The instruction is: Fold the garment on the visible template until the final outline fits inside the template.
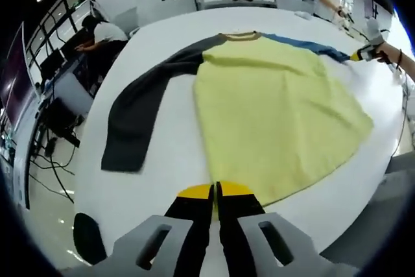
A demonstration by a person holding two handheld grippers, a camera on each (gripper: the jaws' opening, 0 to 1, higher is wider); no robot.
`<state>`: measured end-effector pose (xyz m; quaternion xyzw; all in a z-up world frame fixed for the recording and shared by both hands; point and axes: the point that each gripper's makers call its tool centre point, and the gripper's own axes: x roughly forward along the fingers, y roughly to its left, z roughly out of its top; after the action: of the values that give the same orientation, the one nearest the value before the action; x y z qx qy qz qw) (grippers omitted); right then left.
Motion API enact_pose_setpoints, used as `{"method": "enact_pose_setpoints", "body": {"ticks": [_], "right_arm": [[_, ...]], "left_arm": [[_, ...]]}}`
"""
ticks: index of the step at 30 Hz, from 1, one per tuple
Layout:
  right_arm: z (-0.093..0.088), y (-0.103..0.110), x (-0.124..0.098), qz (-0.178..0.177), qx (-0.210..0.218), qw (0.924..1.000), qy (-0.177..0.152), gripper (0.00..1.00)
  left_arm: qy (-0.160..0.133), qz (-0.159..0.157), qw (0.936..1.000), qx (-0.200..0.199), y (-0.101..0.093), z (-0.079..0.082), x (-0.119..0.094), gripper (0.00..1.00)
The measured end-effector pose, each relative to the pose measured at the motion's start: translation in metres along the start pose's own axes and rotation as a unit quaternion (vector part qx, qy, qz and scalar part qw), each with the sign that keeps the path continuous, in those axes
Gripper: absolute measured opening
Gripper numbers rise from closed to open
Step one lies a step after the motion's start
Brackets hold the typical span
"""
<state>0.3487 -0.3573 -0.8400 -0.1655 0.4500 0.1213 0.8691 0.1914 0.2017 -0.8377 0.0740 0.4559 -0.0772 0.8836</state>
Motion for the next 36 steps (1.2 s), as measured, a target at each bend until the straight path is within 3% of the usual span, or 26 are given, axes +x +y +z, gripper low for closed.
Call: {"method": "enact_pose_setpoints", "body": {"ticks": [9,15,29,32,34,36], "right_arm": [[-0.006,-0.014,0.0,-0.016,0.023,0.9996,0.002,0.0],[-0.016,-0.021,0.01,-0.03,0.031,0.9988,0.025,0.0],[-0.02,-0.026,0.013,-0.042,0.059,0.997,0.028,0.0],[-0.021,-0.023,0.014,-0.034,0.081,0.9959,0.023,0.07],[-0.022,-0.021,0.013,-0.036,0.091,0.995,0.018,0.18],[-0.019,-0.016,0.011,-0.031,0.104,0.9941,0.003,0.25]], "left_arm": [[0.017,0.002,0.9998,0.009,-0.001,-0.014,0.0,0.06],[0.02,0.005,0.9997,0.011,-0.001,-0.014,0.001,0.06],[0.007,0.008,0.9999,-0.004,-0.001,-0.014,0.0,0.09],[-0.017,0.006,0.9998,-0.004,-0.002,-0.008,-0.003,0.22],[-0.029,0.0,0.9995,-0.014,-0.004,-0.005,-0.006,0.3],[-0.04,-0.001,0.999,-0.017,-0.005,-0.001,-0.009,0.33]]}}
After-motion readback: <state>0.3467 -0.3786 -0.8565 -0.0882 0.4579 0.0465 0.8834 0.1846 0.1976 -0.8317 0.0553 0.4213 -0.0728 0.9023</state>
